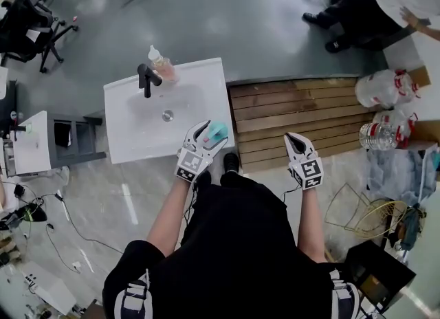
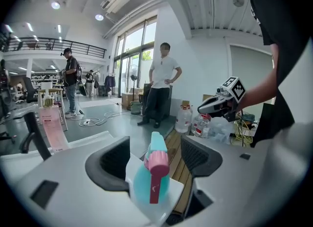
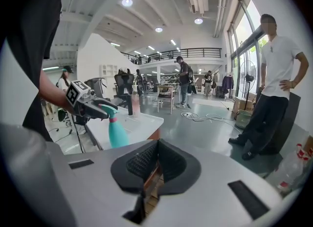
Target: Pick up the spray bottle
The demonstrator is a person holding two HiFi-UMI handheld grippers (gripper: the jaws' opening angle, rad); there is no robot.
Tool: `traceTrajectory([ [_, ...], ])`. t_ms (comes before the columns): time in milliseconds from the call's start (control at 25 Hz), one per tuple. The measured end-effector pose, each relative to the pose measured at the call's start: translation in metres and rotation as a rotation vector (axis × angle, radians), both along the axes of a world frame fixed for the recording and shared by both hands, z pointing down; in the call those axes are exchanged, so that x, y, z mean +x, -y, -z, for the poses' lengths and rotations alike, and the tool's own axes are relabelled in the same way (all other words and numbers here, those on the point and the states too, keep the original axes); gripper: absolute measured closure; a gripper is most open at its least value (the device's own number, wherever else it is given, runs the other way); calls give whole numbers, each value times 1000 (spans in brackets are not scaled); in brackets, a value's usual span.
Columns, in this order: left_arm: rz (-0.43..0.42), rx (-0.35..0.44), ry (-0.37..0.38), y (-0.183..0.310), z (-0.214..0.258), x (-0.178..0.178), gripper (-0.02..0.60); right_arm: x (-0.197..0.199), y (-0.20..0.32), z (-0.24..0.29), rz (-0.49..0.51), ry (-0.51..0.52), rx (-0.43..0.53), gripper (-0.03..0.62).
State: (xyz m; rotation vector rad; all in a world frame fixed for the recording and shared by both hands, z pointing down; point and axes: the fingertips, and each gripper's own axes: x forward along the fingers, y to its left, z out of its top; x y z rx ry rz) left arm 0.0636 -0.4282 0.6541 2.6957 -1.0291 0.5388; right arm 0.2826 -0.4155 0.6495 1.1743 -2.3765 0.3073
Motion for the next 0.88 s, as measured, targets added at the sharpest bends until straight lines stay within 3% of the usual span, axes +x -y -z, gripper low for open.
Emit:
traceTrajectory([
  [320,17,-11,-17,2,-1,-6,268,-6,-2,-5,25,-9,-8,577],
  [800,8,20,-1,2,1,-5,479,-9,-5,-5,14,-10,-7,577],
  [880,4,21,0,3,1,-5,482,-10,-5,-4,10,-11,-9,577],
])
